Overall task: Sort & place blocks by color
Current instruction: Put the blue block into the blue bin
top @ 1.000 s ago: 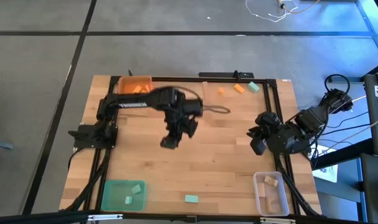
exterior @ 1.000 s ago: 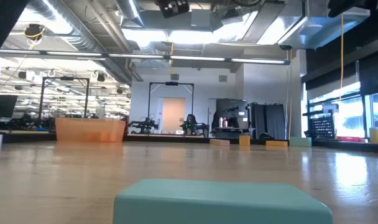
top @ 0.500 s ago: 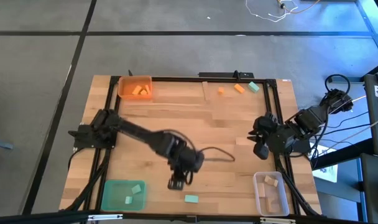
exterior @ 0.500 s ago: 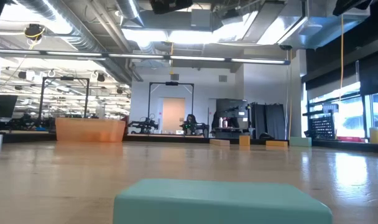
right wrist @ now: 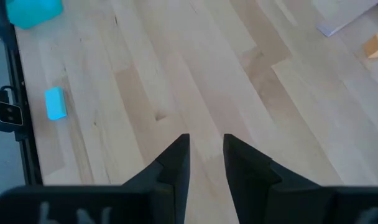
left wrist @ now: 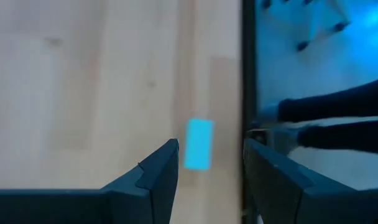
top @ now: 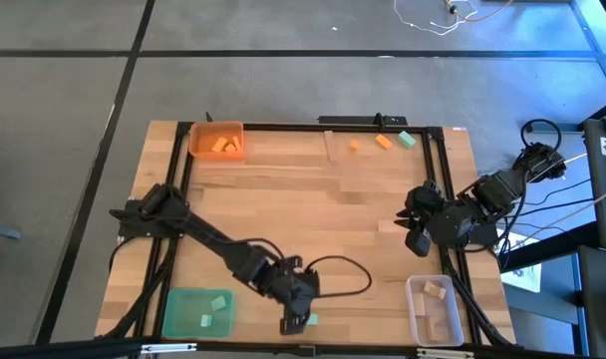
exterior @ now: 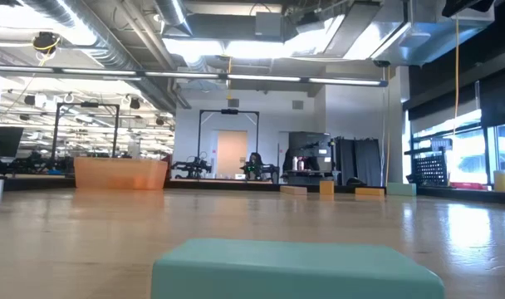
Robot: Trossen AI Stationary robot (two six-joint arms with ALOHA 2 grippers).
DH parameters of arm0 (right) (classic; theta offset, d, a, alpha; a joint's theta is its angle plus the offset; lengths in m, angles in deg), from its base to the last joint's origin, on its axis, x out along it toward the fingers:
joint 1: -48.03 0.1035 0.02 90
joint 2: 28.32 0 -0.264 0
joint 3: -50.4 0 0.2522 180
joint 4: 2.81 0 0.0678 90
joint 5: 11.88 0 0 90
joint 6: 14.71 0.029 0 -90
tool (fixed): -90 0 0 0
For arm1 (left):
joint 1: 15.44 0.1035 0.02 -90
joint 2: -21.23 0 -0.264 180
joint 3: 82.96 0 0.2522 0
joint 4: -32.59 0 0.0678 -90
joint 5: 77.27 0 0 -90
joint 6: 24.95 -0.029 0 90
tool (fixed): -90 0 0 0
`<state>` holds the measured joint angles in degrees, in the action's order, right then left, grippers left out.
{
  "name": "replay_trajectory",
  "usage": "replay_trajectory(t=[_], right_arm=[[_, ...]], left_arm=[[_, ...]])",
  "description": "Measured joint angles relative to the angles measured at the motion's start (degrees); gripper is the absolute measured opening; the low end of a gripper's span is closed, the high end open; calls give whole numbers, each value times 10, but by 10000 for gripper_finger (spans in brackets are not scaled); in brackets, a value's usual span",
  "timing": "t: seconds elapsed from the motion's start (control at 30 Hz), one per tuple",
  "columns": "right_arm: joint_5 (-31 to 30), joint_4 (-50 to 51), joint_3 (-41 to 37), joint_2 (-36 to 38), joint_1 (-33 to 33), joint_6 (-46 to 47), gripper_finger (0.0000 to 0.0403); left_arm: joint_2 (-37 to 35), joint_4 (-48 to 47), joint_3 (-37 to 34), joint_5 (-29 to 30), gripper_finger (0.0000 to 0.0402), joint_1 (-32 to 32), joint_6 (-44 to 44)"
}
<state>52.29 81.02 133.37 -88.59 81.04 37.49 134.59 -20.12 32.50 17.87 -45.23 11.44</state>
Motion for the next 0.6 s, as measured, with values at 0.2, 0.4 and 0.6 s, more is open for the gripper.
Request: replay_trajectory(t=[0.2, 0.4, 0.6], right_arm=[[0, 0, 0, 0, 0, 0, 97], [0, 0, 0, 0, 0, 0, 97], [0, 0, 0, 0, 0, 0, 97]], left_arm=[[0, 127, -71, -3, 172, -19, 25], [0, 218, -135, 17, 172, -33, 30], [16, 268, -179, 26, 172, -35, 35]])
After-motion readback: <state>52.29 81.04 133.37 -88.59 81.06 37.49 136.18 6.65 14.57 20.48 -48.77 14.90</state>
